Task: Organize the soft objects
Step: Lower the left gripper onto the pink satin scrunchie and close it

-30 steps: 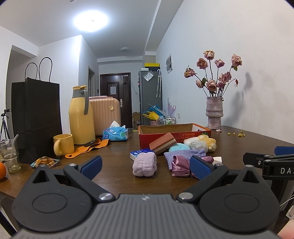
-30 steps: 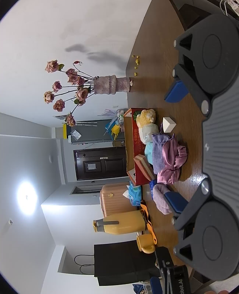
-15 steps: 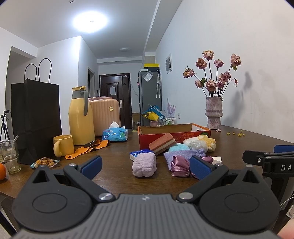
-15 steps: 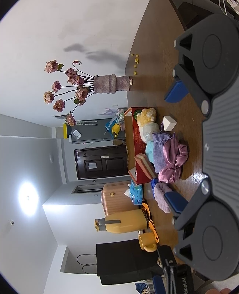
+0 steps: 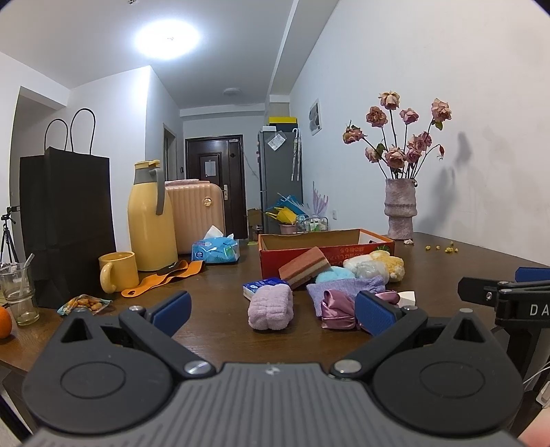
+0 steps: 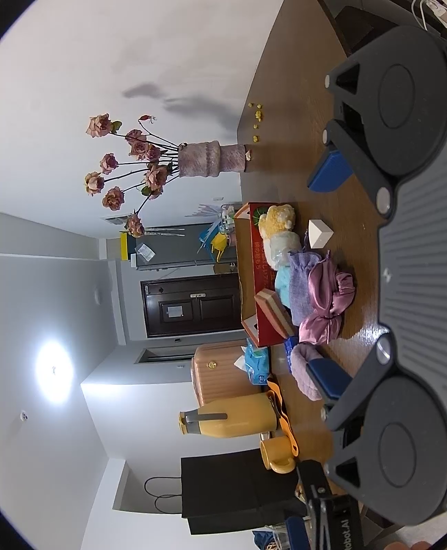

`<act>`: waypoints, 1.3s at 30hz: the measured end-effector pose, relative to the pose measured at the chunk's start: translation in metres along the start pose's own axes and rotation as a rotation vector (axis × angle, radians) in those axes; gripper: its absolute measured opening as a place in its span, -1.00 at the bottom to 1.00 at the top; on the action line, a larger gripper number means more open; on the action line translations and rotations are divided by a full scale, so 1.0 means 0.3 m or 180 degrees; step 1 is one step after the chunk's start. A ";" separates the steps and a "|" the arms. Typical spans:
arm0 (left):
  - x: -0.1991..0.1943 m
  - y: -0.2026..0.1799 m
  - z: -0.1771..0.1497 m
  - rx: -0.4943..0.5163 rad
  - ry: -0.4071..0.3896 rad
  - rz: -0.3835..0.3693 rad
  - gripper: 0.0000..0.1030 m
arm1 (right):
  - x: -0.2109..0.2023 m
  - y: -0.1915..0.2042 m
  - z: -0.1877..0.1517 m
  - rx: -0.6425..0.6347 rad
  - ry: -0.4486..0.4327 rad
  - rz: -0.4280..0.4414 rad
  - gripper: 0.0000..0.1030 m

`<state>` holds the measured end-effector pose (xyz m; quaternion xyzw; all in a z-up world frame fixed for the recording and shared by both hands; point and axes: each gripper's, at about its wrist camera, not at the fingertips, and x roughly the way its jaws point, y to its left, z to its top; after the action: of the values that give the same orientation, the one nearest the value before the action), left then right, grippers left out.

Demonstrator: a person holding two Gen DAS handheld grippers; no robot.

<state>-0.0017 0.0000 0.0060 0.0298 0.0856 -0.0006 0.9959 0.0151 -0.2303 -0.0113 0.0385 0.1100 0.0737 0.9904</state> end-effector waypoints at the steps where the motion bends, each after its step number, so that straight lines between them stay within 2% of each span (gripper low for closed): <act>1: 0.003 0.001 -0.001 -0.0004 0.0004 0.0008 1.00 | 0.000 -0.002 0.000 0.0003 0.0000 0.0000 1.00; 5: 0.031 0.012 -0.003 0.0007 0.0072 -0.0035 1.00 | 0.011 -0.004 0.001 -0.0030 -0.0017 -0.0019 1.00; 7: 0.062 0.020 0.001 -0.0005 0.0105 0.0021 1.00 | 0.022 -0.003 0.004 -0.0059 -0.0073 -0.0060 1.00; 10: 0.117 0.021 0.000 0.0095 0.0041 0.0004 1.00 | 0.069 -0.015 0.014 -0.0073 -0.0112 -0.0088 1.00; 13: 0.193 0.004 -0.005 0.0219 0.0042 0.0201 1.00 | 0.134 -0.036 0.019 -0.0062 -0.0150 -0.0145 1.00; 18: 0.348 0.032 -0.014 -0.0087 0.0359 -0.0060 1.00 | 0.263 -0.053 0.013 -0.0215 -0.0132 -0.0049 1.00; 20: 0.383 0.014 -0.019 0.0035 0.0348 -0.0152 1.00 | 0.320 -0.066 0.009 -0.0226 0.0040 -0.0009 1.00; 22: 0.424 -0.031 -0.020 0.0304 0.0370 -0.0164 1.00 | 0.376 -0.080 0.009 -0.0194 0.0349 0.0118 1.00; 23: 0.442 -0.050 -0.018 0.0373 0.0379 -0.0171 1.00 | 0.392 -0.093 0.008 -0.0077 0.0376 0.0165 1.00; 25: 0.486 -0.081 -0.003 0.0337 0.0415 -0.0293 1.00 | 0.426 -0.110 0.013 0.0128 0.0494 0.0186 0.98; 26: 0.510 -0.090 0.007 0.0279 0.0433 -0.0377 1.00 | 0.452 -0.116 0.019 0.0211 0.0576 0.0213 0.90; 27: 0.539 -0.096 0.019 0.0224 0.0466 -0.0455 1.00 | 0.473 -0.121 0.022 0.0254 0.0615 0.0231 0.71; 29: 0.611 -0.102 0.047 0.0061 0.0589 -0.0579 0.98 | 0.519 -0.126 0.030 0.0323 0.0655 0.0248 0.54; 30: 0.651 -0.099 0.058 -0.0034 0.0681 -0.0630 0.85 | 0.539 -0.132 0.030 0.0355 0.0659 0.0258 0.54; 32: 0.734 -0.090 0.064 -0.0238 0.0893 -0.0716 0.37 | 0.576 -0.139 0.040 0.0414 0.0656 0.0280 0.53; 33: 0.767 -0.087 0.057 -0.0291 0.1024 -0.0752 -0.05 | 0.594 -0.139 0.044 0.0434 0.0666 0.0292 0.50; 34: 0.793 -0.084 0.041 -0.0345 0.1187 -0.0801 -0.37 | 0.608 -0.143 0.045 0.0449 0.0675 0.0308 0.47; 36: 0.793 -0.072 0.007 -0.0468 0.1363 -0.0920 -0.45 | 0.627 -0.146 0.046 0.0468 0.0715 0.0337 0.35; 39: 0.704 -0.062 -0.038 -0.0424 0.1225 -0.0841 -0.53 | 0.632 -0.131 0.022 0.0367 0.0815 0.0373 0.28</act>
<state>0.2043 -0.0171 -0.0424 -0.0478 0.2768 -0.1196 0.9523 0.2050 -0.2400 -0.0487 0.0920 0.2370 0.1293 0.9585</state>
